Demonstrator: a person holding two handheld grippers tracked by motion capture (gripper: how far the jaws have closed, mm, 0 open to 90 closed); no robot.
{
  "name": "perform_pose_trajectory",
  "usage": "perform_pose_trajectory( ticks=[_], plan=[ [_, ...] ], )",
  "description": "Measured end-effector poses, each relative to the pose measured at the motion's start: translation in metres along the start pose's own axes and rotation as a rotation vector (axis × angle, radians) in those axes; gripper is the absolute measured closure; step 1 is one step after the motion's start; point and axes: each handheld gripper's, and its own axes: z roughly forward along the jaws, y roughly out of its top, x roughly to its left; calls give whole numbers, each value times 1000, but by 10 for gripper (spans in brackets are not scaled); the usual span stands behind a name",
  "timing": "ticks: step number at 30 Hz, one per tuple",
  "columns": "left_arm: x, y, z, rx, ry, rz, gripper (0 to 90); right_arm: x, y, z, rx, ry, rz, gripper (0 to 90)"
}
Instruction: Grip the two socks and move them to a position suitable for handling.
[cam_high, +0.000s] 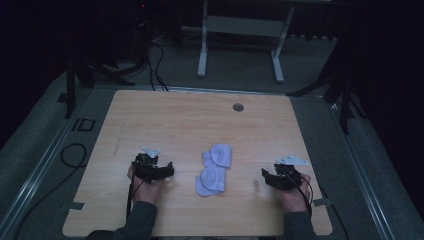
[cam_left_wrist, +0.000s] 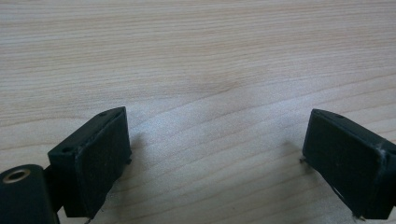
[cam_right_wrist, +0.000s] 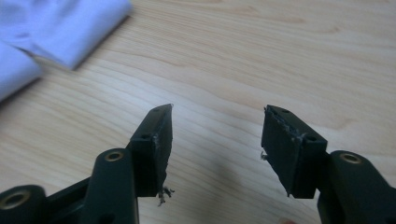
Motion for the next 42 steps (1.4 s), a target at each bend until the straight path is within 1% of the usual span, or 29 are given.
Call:
perform_pose_trajectory(
  ticks=[2,4,7,9,13,15,18,20,23,25,26,27,29,33,37,38,39,41,42],
  plan=[
    [0,0,0,-1,-1,1,78,5,4,-2,-2,8,-25,473],
    [0,0,0,-3,0,0,78,10,7,-3,6,28,-56,543],
    [0,-1,0,-5,-1,0,78,17,11,-3,38,52,-98,641],
    [0,-1,0,-5,0,1,78,22,14,-3,53,69,-118,665],
    [0,-1,0,-5,0,0,79,31,18,-2,68,92,-155,757],
    [0,-1,0,-5,0,-1,79,36,20,-2,71,114,-174,809],
    [0,-1,0,-5,-1,1,78,47,24,-1,70,157,-202,896],
    [0,-1,0,-5,-3,3,78,54,25,1,74,171,-215,899],
    [0,-1,0,-6,-5,4,79,65,26,4,83,210,-223,900],
    [0,-1,-1,-4,-7,6,83,77,29,6,85,224,-247,900],
    [0,-1,-1,-4,-7,6,90,77,29,6,85,224,-247,900],
    [0,0,-2,1,-10,10,106,88,32,8,79,247,-263,899],
    [0,0,-2,4,-13,13,116,96,34,10,73,260,-278,899],
    [0,0,-3,5,-18,15,139,113,37,16,79,286,-308,887],
    [1,0,-3,6,-18,16,141,122,35,23,91,314,-309,879],
    [0,0,-3,6,-19,15,143,123,34,25,93,318,-316,879],
    [0,0,-3,6,-19,15,145,123,34,25,93,318,-316,879],
    [1,0,-4,8,-19,17,147,125,31,29,115,312,-326,880],
    [1,0,-4,11,-19,18,149,124,28,31,129,309,-317,882]
  ],
)
